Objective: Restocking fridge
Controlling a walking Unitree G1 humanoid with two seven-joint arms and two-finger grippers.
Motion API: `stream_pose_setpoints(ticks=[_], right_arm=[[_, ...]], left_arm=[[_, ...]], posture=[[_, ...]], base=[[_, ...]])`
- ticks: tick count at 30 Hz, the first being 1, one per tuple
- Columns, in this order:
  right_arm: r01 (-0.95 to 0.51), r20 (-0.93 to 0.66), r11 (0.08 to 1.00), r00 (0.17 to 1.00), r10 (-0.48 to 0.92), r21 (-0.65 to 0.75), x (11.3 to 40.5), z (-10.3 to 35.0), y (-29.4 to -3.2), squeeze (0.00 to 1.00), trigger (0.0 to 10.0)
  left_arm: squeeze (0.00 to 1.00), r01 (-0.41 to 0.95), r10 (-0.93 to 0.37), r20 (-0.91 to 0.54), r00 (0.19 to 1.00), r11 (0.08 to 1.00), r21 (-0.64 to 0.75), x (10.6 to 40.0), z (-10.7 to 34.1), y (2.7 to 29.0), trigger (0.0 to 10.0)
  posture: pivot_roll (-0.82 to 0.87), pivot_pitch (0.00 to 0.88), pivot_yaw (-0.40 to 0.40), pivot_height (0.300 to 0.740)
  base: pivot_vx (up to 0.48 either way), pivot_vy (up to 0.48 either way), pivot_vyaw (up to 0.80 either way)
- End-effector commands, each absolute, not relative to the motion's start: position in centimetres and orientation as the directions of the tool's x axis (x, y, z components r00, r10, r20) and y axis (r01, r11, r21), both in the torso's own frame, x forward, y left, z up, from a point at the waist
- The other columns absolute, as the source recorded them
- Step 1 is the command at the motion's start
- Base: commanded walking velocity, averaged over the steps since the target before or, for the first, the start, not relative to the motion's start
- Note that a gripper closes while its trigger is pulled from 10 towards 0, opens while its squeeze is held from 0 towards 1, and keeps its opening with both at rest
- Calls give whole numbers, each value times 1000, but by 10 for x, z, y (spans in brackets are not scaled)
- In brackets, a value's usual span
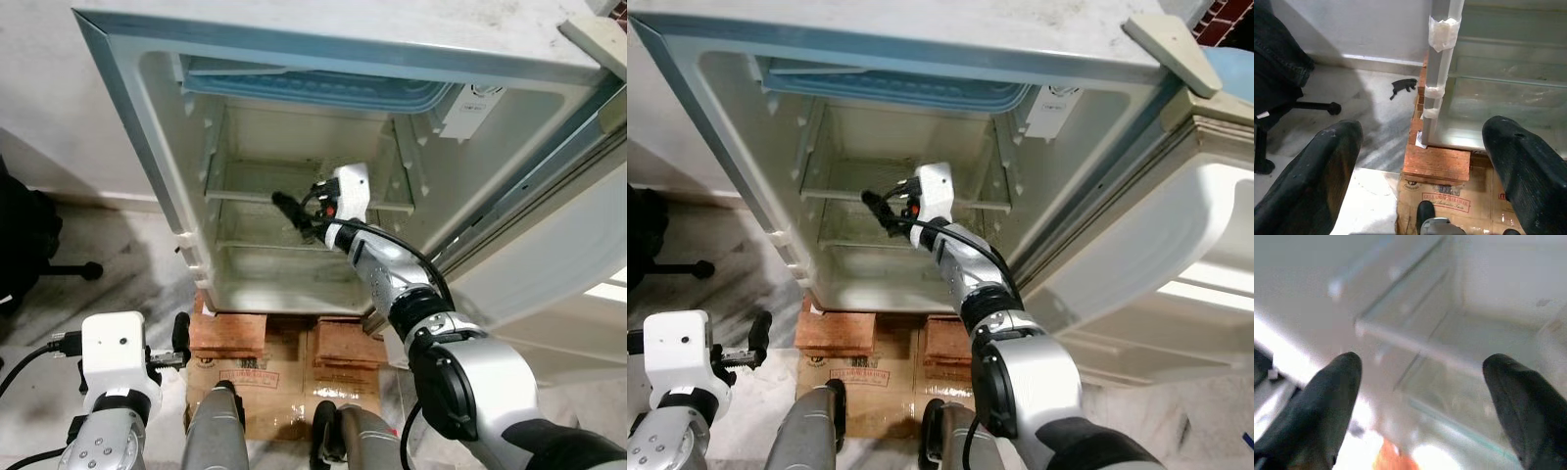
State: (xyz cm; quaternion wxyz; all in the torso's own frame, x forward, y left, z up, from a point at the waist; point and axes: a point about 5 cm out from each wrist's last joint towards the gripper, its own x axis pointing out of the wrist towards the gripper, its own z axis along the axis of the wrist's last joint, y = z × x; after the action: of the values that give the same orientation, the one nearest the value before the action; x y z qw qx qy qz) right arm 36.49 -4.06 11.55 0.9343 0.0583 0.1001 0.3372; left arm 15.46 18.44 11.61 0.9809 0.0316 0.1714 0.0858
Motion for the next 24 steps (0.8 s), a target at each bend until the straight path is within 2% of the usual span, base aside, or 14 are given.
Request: stream_pose_setpoints(ticks=[1,6,8,11,19,24], right_arm=[[-628,-222,762,729,647,161,360,103,-42,1000,10000],[-628,-315,773,718,620,89,357,93,-41,1000,10000],[-594,-346,804,753,560,10,360,93,-46,1000,10000],[-524,-387,851,791,473,-31,364,91,-56,1000,10000],[-410,-378,907,858,348,-97,373,97,-75,1000,10000],[-378,-358,921,876,322,-97,375,100,-79,1000,10000]], left_arm=[[0,-169,194,-349,917,980,101,151,113,186,10000],[0,-167,192,-359,914,981,100,149,110,185,10000],[0,-161,186,-360,914,982,98,149,110,184,10000],[0,-161,186,-358,915,982,100,150,111,184,10000],[0,-167,195,-363,911,980,106,147,110,186,10000],[0,-169,196,-364,911,980,106,146,110,185,10000]], posture=[[333,173,-127,740],[321,180,-126,740],[323,183,-127,740],[324,187,-126,740],[330,192,-131,740],[331,193,-132,740]], base=[[0,0,0],[0,0,0],[0,0,0],[0,0,0],[0,0,0],[0,0,0]])
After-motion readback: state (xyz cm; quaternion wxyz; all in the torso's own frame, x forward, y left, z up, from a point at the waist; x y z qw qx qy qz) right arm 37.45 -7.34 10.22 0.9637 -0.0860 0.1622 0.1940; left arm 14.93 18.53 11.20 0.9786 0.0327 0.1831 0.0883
